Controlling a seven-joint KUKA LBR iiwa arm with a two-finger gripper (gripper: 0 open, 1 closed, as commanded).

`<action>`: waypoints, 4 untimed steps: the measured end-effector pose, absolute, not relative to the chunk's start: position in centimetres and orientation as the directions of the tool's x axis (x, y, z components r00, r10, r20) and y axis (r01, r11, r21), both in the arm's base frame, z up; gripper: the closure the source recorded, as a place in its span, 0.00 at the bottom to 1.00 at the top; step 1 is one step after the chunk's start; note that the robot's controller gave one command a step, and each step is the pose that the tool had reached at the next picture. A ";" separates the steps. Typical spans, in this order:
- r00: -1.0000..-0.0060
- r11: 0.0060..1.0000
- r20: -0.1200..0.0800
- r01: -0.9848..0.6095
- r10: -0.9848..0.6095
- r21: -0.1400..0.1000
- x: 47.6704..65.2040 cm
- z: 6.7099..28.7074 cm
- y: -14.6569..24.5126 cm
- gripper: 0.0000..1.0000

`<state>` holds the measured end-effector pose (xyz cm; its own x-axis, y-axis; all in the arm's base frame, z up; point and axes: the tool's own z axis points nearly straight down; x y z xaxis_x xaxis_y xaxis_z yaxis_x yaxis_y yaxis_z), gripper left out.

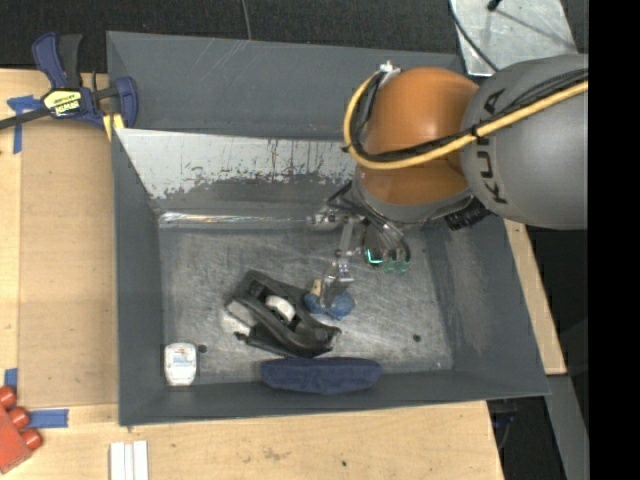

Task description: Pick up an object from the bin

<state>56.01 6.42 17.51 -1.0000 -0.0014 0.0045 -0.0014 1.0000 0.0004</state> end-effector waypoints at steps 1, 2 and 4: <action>-0.991 0.991 -0.007 0.136 0.136 0.001 51.3 8.6 11.3 0.00; -0.996 0.996 -0.002 0.084 0.084 0.003 50.4 10.1 17.2 0.00; -0.751 0.751 0.000 0.661 0.661 -0.003 49.2 7.7 16.6 0.00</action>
Offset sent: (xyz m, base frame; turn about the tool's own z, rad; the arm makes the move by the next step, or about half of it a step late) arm -0.0561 0.0573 -0.1051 0.1430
